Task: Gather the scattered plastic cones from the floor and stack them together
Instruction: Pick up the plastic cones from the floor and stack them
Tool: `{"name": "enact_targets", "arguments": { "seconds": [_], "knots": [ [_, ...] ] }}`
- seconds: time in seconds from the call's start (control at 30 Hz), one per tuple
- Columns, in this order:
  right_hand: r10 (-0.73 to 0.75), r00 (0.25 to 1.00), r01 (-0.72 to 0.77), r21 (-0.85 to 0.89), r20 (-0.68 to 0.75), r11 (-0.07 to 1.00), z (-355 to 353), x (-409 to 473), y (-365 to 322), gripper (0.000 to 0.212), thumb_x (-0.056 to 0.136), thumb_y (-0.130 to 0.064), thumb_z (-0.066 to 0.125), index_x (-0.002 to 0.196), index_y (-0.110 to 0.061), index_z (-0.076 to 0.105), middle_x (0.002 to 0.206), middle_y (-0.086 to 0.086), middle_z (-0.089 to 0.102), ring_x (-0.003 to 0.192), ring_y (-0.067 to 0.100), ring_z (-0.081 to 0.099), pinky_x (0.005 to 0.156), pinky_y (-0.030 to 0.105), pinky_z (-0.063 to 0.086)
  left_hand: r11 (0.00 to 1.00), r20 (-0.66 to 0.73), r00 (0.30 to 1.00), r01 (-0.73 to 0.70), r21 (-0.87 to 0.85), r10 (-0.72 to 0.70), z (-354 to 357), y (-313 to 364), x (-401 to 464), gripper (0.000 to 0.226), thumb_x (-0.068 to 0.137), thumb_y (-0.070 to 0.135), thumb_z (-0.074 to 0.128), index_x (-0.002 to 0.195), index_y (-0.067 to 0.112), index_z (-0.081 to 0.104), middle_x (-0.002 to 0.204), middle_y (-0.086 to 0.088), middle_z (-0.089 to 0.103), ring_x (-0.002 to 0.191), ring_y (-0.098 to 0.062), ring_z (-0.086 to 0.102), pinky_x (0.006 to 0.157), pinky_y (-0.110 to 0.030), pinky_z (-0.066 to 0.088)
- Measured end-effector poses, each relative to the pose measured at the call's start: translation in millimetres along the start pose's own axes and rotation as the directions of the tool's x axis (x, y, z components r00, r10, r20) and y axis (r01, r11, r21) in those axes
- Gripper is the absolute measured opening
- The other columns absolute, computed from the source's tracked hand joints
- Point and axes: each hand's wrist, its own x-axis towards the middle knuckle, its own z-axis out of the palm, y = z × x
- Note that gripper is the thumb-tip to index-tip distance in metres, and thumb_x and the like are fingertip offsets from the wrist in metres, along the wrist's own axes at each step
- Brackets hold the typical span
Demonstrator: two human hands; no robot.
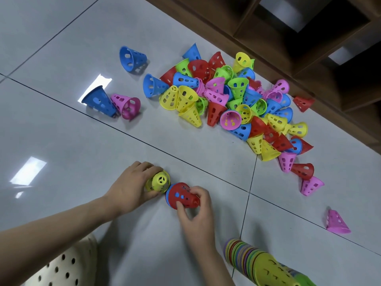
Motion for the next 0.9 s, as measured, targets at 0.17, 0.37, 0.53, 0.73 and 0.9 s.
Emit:
{"name": "enact_targets", "arguments": {
  "seconds": [0.17, 0.37, 0.53, 0.73, 0.9],
  "knots": [
    [0.061, 0.992, -0.051, -0.100, 0.108, 0.994, 20.2, 16.8, 22.5, 0.050, 0.082, -0.031, 0.076, 0.127, -0.031, 0.054, 0.126, -0.013, 0.058, 0.118, 0.003, 0.054, 0.101, 0.029, 0.047, 0.996, -0.020, 0.998, 0.056, -0.063, -0.057, 3.4, -1.8, -7.3, 0.060, 0.075, 0.049, 0.075, 0.128, 0.028, 0.059, 0.118, 0.004, 0.060, 0.101, -0.021, 0.053, 0.090, -0.027, 0.040],
    [0.121, 0.985, -0.121, -0.011, 0.124, 0.993, 18.9, 59.5, 23.5, 0.054, 0.078, -0.022, 0.082, 0.126, -0.029, 0.057, 0.125, -0.012, 0.062, 0.115, 0.004, 0.059, 0.103, 0.031, 0.048, 0.974, 0.024, 0.997, 0.073, -0.214, -0.070, -5.8, -11.5, -14.3, 0.087, 0.069, 0.046, 0.070, 0.147, 0.026, 0.037, 0.129, 0.007, 0.051, 0.116, -0.010, 0.049, 0.103, -0.026, 0.039],
    [0.077, 0.967, -0.102, 0.090, 0.241, 0.991, -1.5, 91.4, 10.8, 0.059, 0.073, -0.025, 0.087, 0.125, -0.024, 0.059, 0.128, -0.013, 0.062, 0.116, -0.003, 0.058, 0.097, 0.014, 0.046, 0.985, -0.151, 0.986, 0.045, -0.167, -0.071, -43.2, -29.4, -9.2, 0.083, 0.069, 0.029, 0.055, 0.147, 0.013, 0.038, 0.138, -0.006, 0.046, 0.123, -0.023, 0.049, 0.109, -0.027, 0.034],
    [0.045, 0.999, -0.046, 0.074, 0.017, 0.996, -8.0, 163.8, -7.3, 0.034, 0.093, -0.021, 0.069, 0.124, -0.010, 0.059, 0.121, -0.002, 0.063, 0.113, 0.006, 0.058, 0.102, 0.033, 0.050, 0.956, -0.470, 0.880, 0.187, 0.227, -0.060, -117.7, -80.5, 28.5, 0.069, 0.069, 0.004, 0.073, 0.135, 0.006, 0.053, 0.142, -0.020, 0.044, 0.127, -0.041, 0.039, 0.108, -0.046, 0.034],
    [-0.052, 0.994, 0.062, -0.107, 0.096, 0.992, 18.1, 228.1, -15.5, 0.053, 0.084, -0.016, 0.075, 0.132, -0.009, 0.053, 0.129, 0.005, 0.056, 0.119, 0.018, 0.051, 0.104, 0.039, 0.044, 0.781, -0.190, 0.977, 0.190, 0.594, -0.094, -147.9, -122.3, 57.4, 0.067, 0.062, 0.014, 0.083, 0.126, 0.010, 0.062, 0.136, -0.021, 0.052, 0.122, -0.044, 0.046, 0.099, -0.053, 0.043]
  ]
}}
